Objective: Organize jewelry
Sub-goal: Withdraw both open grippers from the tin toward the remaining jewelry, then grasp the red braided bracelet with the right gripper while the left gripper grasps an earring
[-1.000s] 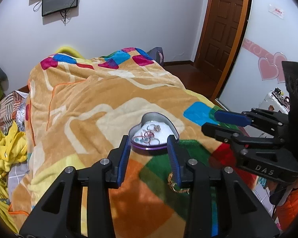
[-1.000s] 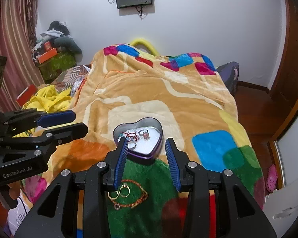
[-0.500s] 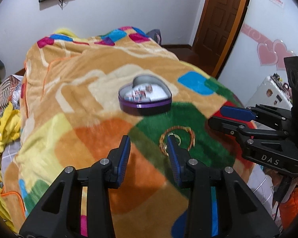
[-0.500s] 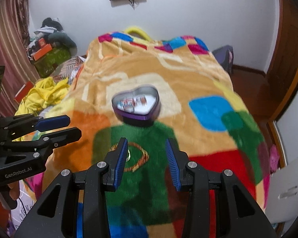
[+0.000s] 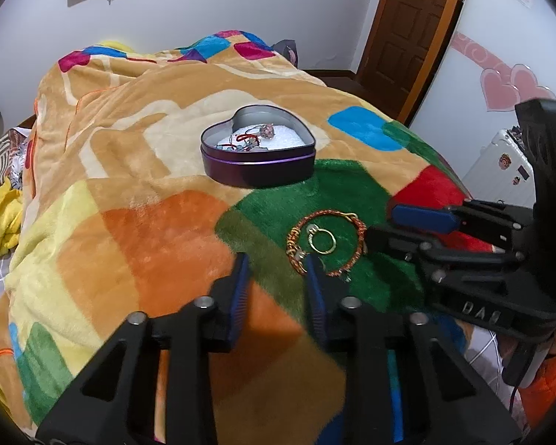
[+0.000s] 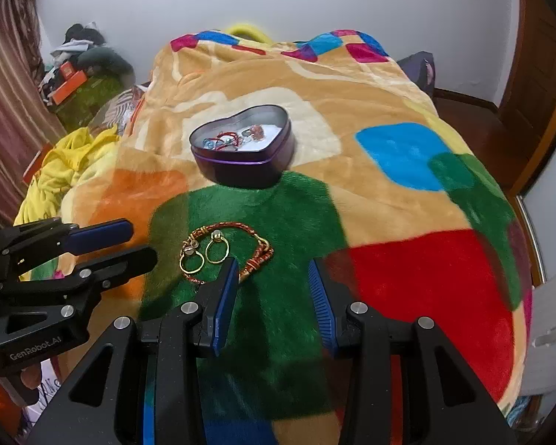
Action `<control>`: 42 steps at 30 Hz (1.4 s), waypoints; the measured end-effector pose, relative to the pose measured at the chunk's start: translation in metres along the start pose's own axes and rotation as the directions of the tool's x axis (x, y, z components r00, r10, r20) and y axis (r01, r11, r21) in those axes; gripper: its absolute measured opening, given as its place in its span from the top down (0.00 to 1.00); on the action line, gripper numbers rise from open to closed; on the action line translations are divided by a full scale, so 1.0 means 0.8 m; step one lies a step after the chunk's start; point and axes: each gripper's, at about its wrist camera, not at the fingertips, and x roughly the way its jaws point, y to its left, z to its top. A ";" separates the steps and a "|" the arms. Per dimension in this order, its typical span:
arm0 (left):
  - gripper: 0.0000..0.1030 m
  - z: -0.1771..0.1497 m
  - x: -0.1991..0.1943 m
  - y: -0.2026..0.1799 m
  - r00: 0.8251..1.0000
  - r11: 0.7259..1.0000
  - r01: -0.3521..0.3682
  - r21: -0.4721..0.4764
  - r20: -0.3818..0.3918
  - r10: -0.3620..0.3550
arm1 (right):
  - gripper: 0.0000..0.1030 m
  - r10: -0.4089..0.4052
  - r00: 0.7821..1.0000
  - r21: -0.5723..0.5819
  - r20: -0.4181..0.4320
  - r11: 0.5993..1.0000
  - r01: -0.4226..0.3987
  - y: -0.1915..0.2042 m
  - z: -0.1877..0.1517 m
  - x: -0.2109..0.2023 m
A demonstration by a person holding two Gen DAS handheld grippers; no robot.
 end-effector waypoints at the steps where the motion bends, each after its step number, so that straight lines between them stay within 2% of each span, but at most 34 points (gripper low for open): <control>1: 0.79 0.002 0.003 0.001 1.000 1.000 -0.002 -0.004 -0.003 0.002 | 0.65 -0.001 1.000 -0.007 -0.003 1.000 0.001 0.002 0.000 0.004; 5: 0.80 0.008 0.010 0.010 1.000 1.000 -0.016 -0.020 -0.002 0.016 | 0.65 0.016 0.999 -0.020 -0.029 1.000 -0.017 0.008 -0.003 0.022; 8: 0.80 0.007 0.009 0.015 1.000 0.999 -0.017 -0.029 0.004 0.017 | 0.67 0.010 1.000 -0.039 -0.010 0.999 -0.011 0.014 -0.006 0.023; 12: 0.80 0.001 0.006 0.017 1.000 0.999 -0.007 -0.036 0.000 0.007 | 0.86 0.003 1.000 -0.054 0.003 0.999 -0.002 0.019 -0.008 0.026; 14: 0.80 -0.003 0.006 0.017 1.000 0.999 -0.001 -0.034 -0.006 0.001 | 0.92 0.016 1.000 -0.053 0.007 0.998 -0.015 0.018 -0.006 0.022; 21: 0.80 -0.014 0.000 0.014 1.000 0.999 0.010 -0.032 -0.010 -0.011 | 0.93 0.044 0.996 -0.052 0.077 0.998 -0.040 0.028 0.013 -0.002; 29: 0.80 -0.012 0.005 0.004 0.998 0.998 0.052 -0.024 -0.029 -0.052 | 0.93 0.042 0.982 -0.076 0.183 0.997 -0.028 0.036 0.031 -0.043; 34: 0.79 -0.007 0.024 -0.008 0.996 0.998 0.059 -0.001 -0.060 -0.058 | 0.93 0.018 0.980 -0.060 0.200 0.998 -0.006 0.025 0.036 -0.048; 39: 0.80 -0.001 0.034 -0.013 0.998 0.999 0.051 0.000 -0.044 -0.051 | 0.93 0.002 0.982 -0.043 0.186 0.999 0.006 0.013 0.032 -0.045; 40: 0.81 -0.001 0.035 -0.013 0.998 0.998 0.056 0.002 -0.039 -0.056 | 0.93 0.000 0.983 -0.040 0.184 0.999 0.008 0.012 0.031 -0.044; 42: 0.92 -0.002 0.039 -0.015 0.997 0.998 0.060 0.008 -0.042 -0.060 | 0.93 -0.001 0.984 -0.035 0.179 0.999 0.007 0.009 0.029 -0.043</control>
